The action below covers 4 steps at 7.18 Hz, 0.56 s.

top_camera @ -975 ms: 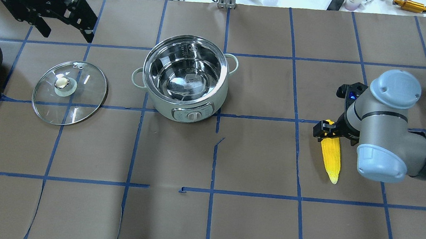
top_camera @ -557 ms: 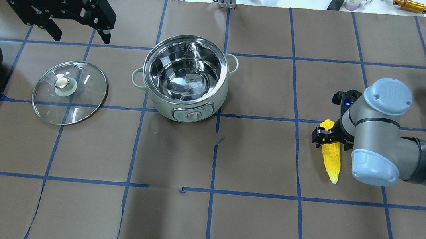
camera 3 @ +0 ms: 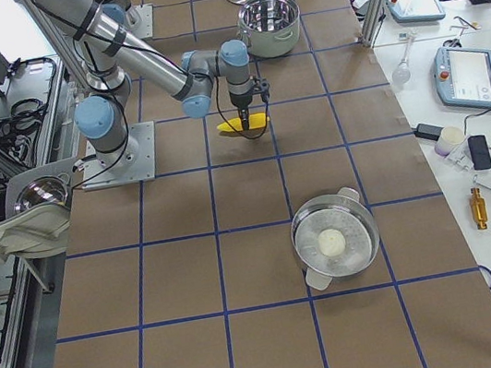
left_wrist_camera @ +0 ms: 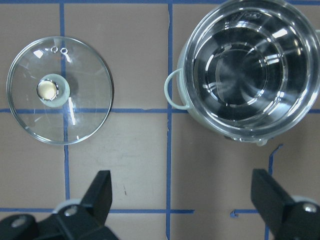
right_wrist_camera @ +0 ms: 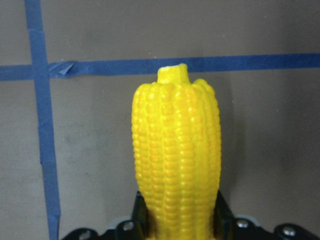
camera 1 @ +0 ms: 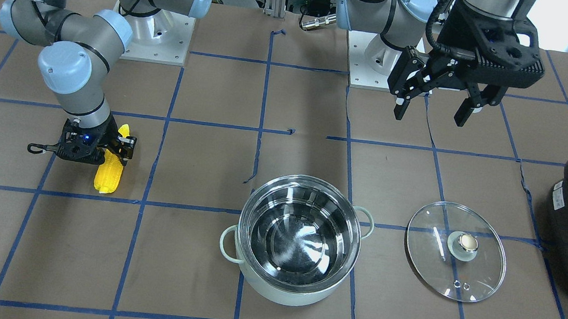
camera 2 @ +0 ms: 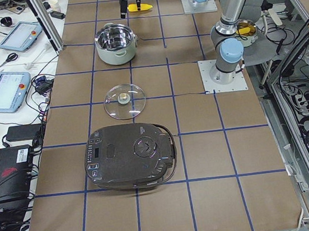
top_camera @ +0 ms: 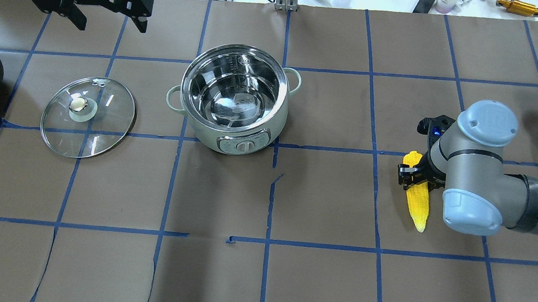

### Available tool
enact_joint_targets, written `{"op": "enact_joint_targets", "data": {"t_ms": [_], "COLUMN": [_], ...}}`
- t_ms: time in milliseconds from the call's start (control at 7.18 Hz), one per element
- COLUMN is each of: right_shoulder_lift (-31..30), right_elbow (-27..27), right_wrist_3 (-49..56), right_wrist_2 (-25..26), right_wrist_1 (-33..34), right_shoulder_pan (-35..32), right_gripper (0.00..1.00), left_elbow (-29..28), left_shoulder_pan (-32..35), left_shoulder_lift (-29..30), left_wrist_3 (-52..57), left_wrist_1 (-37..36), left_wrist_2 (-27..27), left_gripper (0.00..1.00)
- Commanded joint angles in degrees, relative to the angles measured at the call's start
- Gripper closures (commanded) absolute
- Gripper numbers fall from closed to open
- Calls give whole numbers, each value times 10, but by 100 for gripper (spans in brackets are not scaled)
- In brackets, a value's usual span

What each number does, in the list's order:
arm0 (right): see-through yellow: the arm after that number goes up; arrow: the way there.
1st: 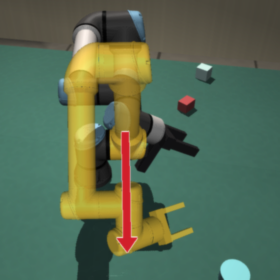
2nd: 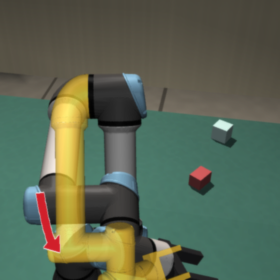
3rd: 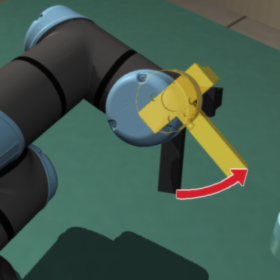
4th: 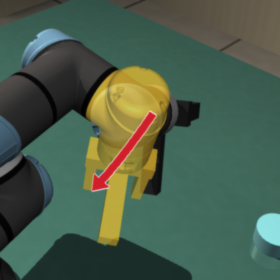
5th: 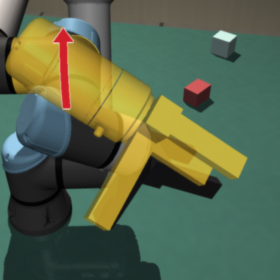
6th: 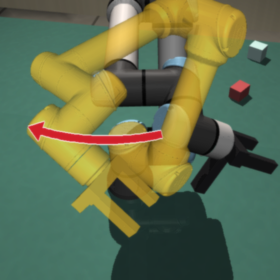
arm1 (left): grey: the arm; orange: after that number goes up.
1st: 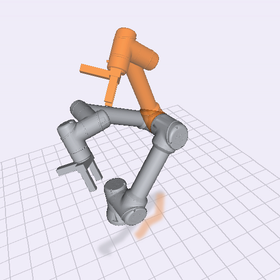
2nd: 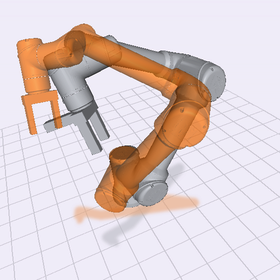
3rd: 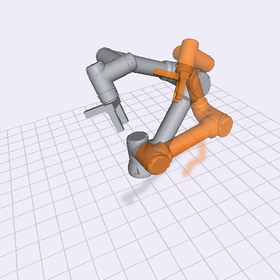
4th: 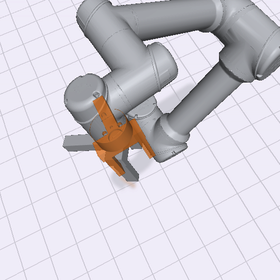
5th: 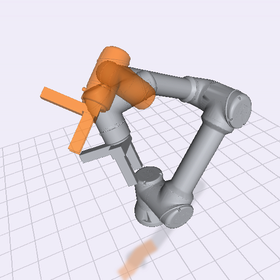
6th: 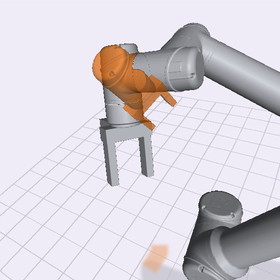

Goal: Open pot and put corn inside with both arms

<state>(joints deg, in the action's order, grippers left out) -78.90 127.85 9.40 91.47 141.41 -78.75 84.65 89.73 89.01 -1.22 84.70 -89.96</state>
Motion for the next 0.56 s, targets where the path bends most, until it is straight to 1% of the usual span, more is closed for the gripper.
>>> {"op": "enact_joint_targets", "data": {"t_ms": [0,139,279,418], "right_shoulder_lift": [-6,-6,-7,-2], "right_elbow": [-15,-56,-115,-178], "right_wrist_3": [11,2,1,-19], "right_wrist_2": [8,8,6,3], "right_wrist_1": [-2,-29,-110,-175], "right_shoulder_pan": [-2,-8,-21,-50], "right_gripper": [79,83,88,89], "left_elbow": [16,23,23,25], "left_shoulder_pan": [0,0,1,-4], "left_shoulder_lift": [-8,-11,-12,-16], "left_wrist_3": [-4,3,0,-5], "left_wrist_1": [0,-4,-5,1], "left_wrist_2": [6,5,1,-5], "left_gripper": [0,0,0,0]}}
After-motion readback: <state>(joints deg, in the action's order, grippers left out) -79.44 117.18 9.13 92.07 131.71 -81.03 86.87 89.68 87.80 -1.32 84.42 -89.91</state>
